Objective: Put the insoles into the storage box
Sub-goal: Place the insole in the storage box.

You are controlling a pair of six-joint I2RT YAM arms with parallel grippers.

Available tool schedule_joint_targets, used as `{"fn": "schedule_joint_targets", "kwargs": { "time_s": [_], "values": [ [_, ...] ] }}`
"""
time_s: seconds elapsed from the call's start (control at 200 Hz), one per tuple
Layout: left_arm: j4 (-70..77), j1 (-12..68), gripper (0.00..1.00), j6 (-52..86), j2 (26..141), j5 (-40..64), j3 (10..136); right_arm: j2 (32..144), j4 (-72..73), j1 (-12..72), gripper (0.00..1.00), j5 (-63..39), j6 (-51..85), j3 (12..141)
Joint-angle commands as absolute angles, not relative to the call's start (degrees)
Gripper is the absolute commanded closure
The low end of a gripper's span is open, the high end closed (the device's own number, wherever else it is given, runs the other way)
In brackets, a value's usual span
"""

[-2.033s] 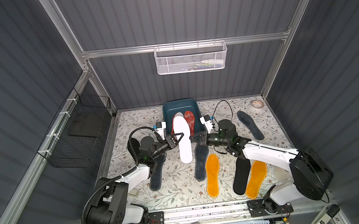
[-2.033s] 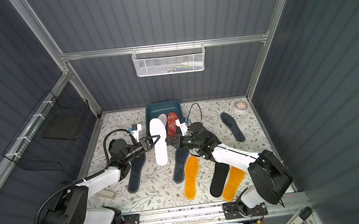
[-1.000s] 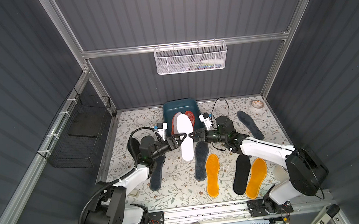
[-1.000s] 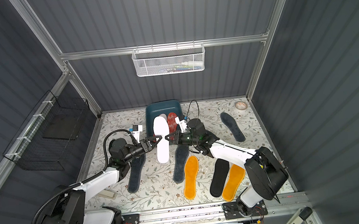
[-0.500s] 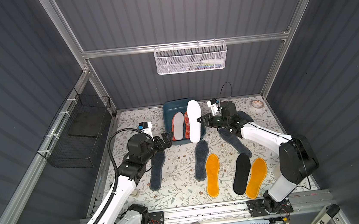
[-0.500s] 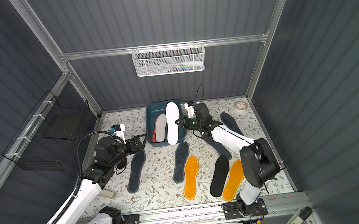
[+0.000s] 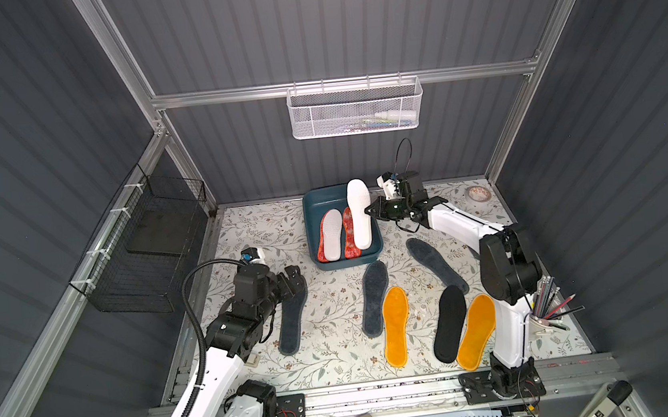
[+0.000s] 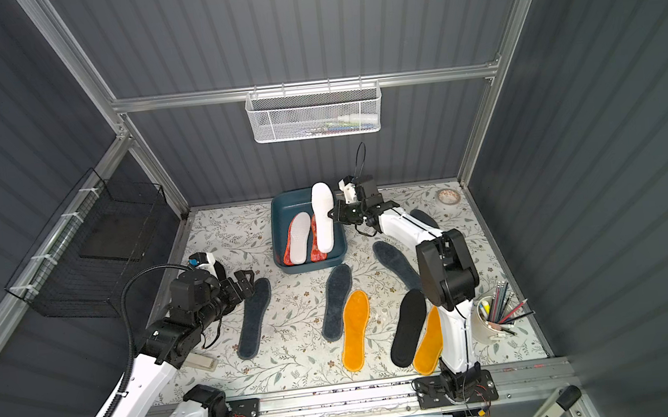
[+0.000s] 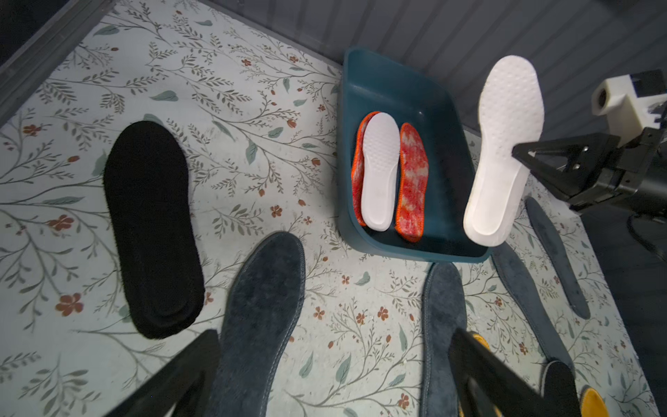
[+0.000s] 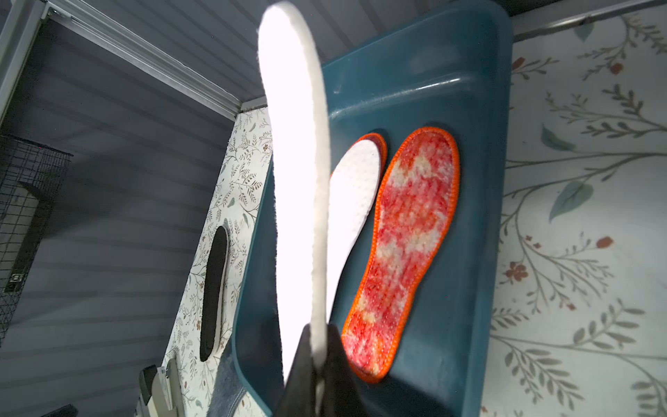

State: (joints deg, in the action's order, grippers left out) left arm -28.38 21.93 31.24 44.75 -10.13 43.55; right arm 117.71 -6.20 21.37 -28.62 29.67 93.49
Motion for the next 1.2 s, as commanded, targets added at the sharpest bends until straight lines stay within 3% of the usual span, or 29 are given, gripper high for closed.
{"fn": "schedule_joint_targets", "kwargs": {
  "time_s": [0.0,0.821,1.191],
  "values": [
    [-33.0,21.9,0.0,31.7,42.6,-13.4,43.9,120.6,-9.6,21.2,1.0,-29.8,27.9,97.1],
    [-35.9,21.9,0.0,32.1,42.0,-18.0,44.4,131.5,-11.6,23.1,1.0,-28.9,28.9,104.5],
    [-35.5,21.9,0.0,32.4,43.1,-18.1,44.7,134.1,-16.1,23.2,0.84,-27.4,27.0,108.9]
  ]
}}
